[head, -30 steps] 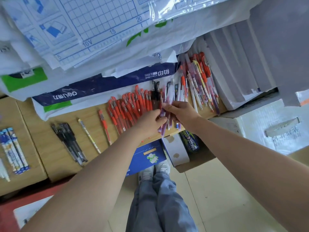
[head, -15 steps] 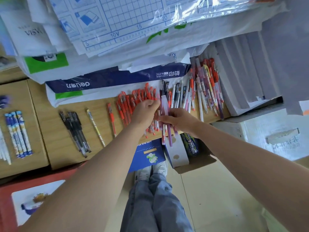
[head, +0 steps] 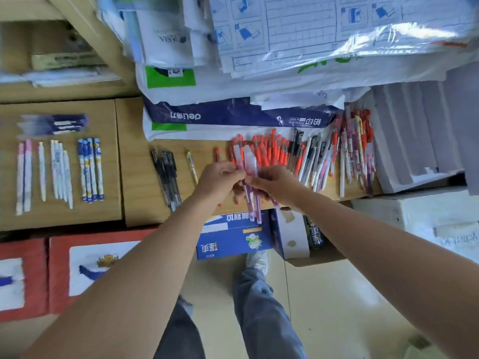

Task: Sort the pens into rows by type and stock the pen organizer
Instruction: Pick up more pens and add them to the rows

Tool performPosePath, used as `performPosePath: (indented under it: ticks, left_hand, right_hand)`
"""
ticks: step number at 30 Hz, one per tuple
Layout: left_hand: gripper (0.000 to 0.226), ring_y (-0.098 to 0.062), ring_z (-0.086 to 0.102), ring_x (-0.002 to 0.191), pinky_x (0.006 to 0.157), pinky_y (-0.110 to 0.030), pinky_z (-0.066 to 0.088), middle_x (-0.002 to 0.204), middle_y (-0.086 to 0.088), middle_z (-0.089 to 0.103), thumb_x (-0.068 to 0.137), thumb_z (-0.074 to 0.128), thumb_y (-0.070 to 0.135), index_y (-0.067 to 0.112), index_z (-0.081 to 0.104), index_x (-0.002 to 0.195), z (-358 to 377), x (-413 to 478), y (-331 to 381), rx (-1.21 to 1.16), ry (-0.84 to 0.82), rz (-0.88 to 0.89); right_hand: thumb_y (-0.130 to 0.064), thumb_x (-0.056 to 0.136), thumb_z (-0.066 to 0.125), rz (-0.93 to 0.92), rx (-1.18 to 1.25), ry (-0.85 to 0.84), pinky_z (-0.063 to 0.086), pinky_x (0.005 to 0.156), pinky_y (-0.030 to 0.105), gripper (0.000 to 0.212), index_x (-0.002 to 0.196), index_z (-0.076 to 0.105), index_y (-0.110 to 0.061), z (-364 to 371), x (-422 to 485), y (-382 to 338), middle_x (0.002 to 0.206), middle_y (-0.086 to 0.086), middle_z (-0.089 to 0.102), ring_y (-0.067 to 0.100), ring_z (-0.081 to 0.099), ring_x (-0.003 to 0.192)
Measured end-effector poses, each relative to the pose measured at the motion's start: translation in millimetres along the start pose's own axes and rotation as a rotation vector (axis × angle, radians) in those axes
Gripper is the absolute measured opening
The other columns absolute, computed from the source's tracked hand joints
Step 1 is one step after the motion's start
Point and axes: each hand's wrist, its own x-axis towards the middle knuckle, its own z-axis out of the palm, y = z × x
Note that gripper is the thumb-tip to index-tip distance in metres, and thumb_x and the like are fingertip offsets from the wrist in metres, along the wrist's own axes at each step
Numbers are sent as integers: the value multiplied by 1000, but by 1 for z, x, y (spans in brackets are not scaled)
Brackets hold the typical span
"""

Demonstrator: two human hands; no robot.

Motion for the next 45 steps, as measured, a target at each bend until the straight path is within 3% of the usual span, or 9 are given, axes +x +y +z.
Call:
performPosePath:
  ticks: [3, 6, 13, 17, 21, 27, 32, 37, 45]
  left_hand:
    - [10, -22, 70, 67, 79, -40, 58, 88, -10, 70, 90, 63, 13, 5, 68, 90, -43, -20, -14, -116, -15, -45]
    - [17, -24, 69, 75, 59, -22, 58, 91, -9, 71, 94, 59, 20, 5, 68, 94, -88, -39, -32, -153, -20, -8]
    - [9, -12, 65, 62, 63, -27, 58, 75, -4, 69, 86, 70, 19, 9, 70, 88, -215, -72, -80, -224, 26, 27]
    - [13, -10, 59, 50, 55, -24, 56, 71, -9, 59, 93, 59, 9, -2, 65, 94, -290, -89, -106, -314, 2, 20]
    - [12, -8, 58, 49, 54, -19, 51, 64, -3, 60, 94, 56, 8, 2, 64, 86, -354, -99, -122, -333, -6, 55]
    - [18, -8, 49, 49, 48, -19, 41, 60, 1, 58, 91, 64, 22, 5, 63, 87, -409, -103, -127, -416, 31, 4]
    - [37, -9, 41, 44, 42, -17, 33, 66, -1, 60, 75, 77, 45, 14, 63, 91, -431, -104, -121, -450, 339, -121]
    - [19, -15, 48, 46, 51, -27, 40, 68, -8, 63, 78, 71, 21, 15, 65, 95, -440, -99, -118, -349, 454, -70]
    - [15, -4, 38, 30, 34, -14, 31, 58, -6, 49, 90, 51, 12, 1, 60, 97, -463, -82, -118, -418, 402, -114]
  right_hand:
    - [-35, 91, 60, -27, -87, -64, 38, 42, 21, 30, 82, 64, -7, 41, 1, -22, 58, 2, 53, 16, 44, 48]
    - [-34, 92, 59, -39, -135, -101, 36, 45, 22, 33, 85, 64, -3, 89, 3, -47, 61, 5, 51, 16, 43, 52]
    - [-37, 97, 52, -73, -283, -148, 34, 48, 20, 29, 91, 64, -11, 216, 18, -114, 54, -5, 51, -2, 42, 35]
    - [-33, 100, 45, -91, -295, -199, 50, 78, 34, 30, 105, 62, -9, 288, 31, -148, 86, 7, 69, 13, 64, 77]
    - [-16, 103, 38, -64, -65, -327, 52, 60, 18, 23, 114, 49, 1, 345, 36, -182, 78, 14, 59, 11, 64, 61]
    - [-25, 102, 40, -54, -104, -430, 44, 57, 28, 18, 101, 51, -11, 381, 49, -220, 72, 9, 48, 21, 48, 60]
    - [-30, 103, 38, -88, -290, -503, 39, 47, 19, 24, 104, 45, -7, 387, 63, -238, 76, 6, 47, 15, 46, 59]
    - [-33, 102, 39, -117, -405, -656, 40, 52, 19, 24, 99, 39, -9, 389, 74, -248, 72, 1, 41, 10, 39, 55]
    - [-28, 98, 51, -85, -260, -600, 41, 47, 22, 19, 104, 55, -11, 378, 106, -268, 74, 4, 55, 12, 48, 53]
